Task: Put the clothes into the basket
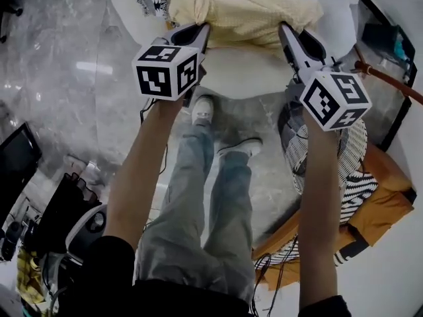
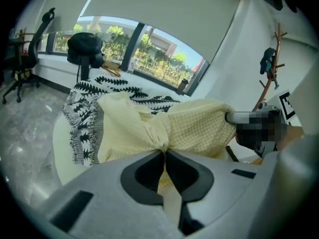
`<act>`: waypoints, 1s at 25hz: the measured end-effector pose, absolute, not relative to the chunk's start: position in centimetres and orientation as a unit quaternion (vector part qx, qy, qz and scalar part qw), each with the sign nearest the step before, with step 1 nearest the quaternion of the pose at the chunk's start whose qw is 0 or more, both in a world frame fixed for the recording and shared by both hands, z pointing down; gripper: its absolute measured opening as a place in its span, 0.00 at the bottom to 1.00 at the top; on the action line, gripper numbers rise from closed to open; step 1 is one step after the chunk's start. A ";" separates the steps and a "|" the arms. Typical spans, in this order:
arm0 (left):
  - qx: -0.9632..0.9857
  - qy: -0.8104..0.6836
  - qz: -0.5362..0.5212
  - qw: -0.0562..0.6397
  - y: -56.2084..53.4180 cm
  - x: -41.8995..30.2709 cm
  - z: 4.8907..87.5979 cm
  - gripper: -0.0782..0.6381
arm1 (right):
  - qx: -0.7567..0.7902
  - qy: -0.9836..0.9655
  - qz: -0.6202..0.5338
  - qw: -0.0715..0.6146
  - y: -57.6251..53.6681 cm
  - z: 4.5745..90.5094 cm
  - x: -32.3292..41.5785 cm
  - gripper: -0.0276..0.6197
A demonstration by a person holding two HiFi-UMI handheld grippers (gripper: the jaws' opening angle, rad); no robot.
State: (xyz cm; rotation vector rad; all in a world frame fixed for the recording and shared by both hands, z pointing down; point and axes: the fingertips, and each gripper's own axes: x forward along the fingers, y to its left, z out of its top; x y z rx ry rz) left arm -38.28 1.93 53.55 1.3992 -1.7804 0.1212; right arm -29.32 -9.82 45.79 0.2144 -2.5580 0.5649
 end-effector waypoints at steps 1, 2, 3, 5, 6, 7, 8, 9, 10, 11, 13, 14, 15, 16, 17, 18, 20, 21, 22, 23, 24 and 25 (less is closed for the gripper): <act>0.564 -0.711 0.046 0.418 1.8 -37.3 52.5 0.13 | 0.085 -0.943 0.208 0.244 -10.0 44.7 -28.2 0.13; 0.569 -0.711 0.044 0.411 1.6 -36.4 51.3 0.13 | 0.091 -0.945 0.209 0.234 -10.2 43.7 -27.0 0.13; 0.574 -0.711 0.042 0.404 1.4 -35.4 50.2 0.13 | 0.097 -0.947 0.210 0.225 -10.3 42.8 -25.7 0.13; 0.585 -0.709 0.039 0.391 0.9 -32.9 47.9 0.13 | 0.107 -0.949 0.211 0.211 -10.3 41.2 -23.0 0.13; 0.593 -0.707 0.039 0.385 0.6 -31.5 46.9 0.13 | 0.111 -0.949 0.212 0.205 -10.3 40.5 -21.6 0.13; 0.600 -0.703 0.041 0.379 0.2 -29.9 45.8 0.13 | 0.115 -0.950 0.213 0.199 -10.3 39.8 -20.2 0.13; 0.608 -0.699 0.043 0.373 -0.2 -28.4 44.9 0.13 | 0.120 -0.950 0.216 0.194 -10.3 39.1 -18.8 0.13; 0.617 -0.694 0.045 0.369 -0.7 -26.7 43.9 0.13 | 0.125 -0.949 0.218 0.188 -10.3 38.4 -17.3 0.12; 0.625 -0.689 0.046 0.364 -1.2 -25.1 42.9 0.13 | 0.131 -0.949 0.220 0.183 -10.4 37.6 -15.8 0.13; 0.633 -0.684 0.044 0.360 -1.8 -23.4 41.9 0.13 | 0.136 -0.949 0.221 0.178 -10.6 36.7 -14.2 0.12; 0.647 -0.676 0.039 0.352 -2.8 -20.1 39.9 0.13 | 0.145 -0.950 0.219 0.166 -11.0 34.9 -11.1 0.12; 0.652 -0.672 0.035 0.349 -3.1 -18.4 38.9 0.13 | 0.147 -0.952 0.218 0.160 -11.1 34.0 -9.6 0.13; 0.658 -0.669 0.032 0.345 -3.4 -16.8 38.0 0.13 | 0.149 -0.953 0.216 0.153 -11.3 33.1 -8.1 0.13; 0.664 -0.664 0.029 0.342 -3.7 -15.2 37.1 0.13 | 0.153 -0.954 0.215 0.145 -11.4 32.2 -6.6 0.13; 0.672 -0.658 0.027 0.339 -4.0 -13.6 36.3 0.13 | 0.159 -0.954 0.213 0.138 -11.5 31.4 -5.1 0.12; 0.680 -0.650 0.026 0.337 -4.3 -11.9 35.6 0.13 | 0.168 -0.954 0.212 0.131 -11.7 30.7 -3.5 0.12; 0.697 -0.633 0.027 0.335 -4.8 -8.6 34.4 0.13 | 0.188 -0.951 0.212 0.121 -11.9 29.6 -0.3 0.12; 0.705 -0.625 0.029 0.336 -5.0 -7.0 33.8 0.13 | 0.199 -0.949 0.214 0.117 -12.0 29.1 1.3 0.12; 0.712 -0.616 0.029 0.336 -5.3 -5.5 33.3 0.13 | 0.211 -0.947 0.215 0.112 -12.1 28.6 3.0 0.12; 0.718 -0.608 0.029 0.336 -5.5 -4.0 32.7 0.13 | 0.223 -0.944 0.217 0.106 -12.2 28.0 4.8 0.12; 0.725 -0.601 0.027 0.336 -5.7 -2.4 32.0 0.13 | 0.235 -0.942 0.218 0.100 -12.3 27.5 6.6 0.13; 0.732 -0.593 0.026 0.334 -5.8 -0.7 31.3 0.13 | 0.247 -0.940 0.218 0.093 -12.2 26.9 8.6 0.12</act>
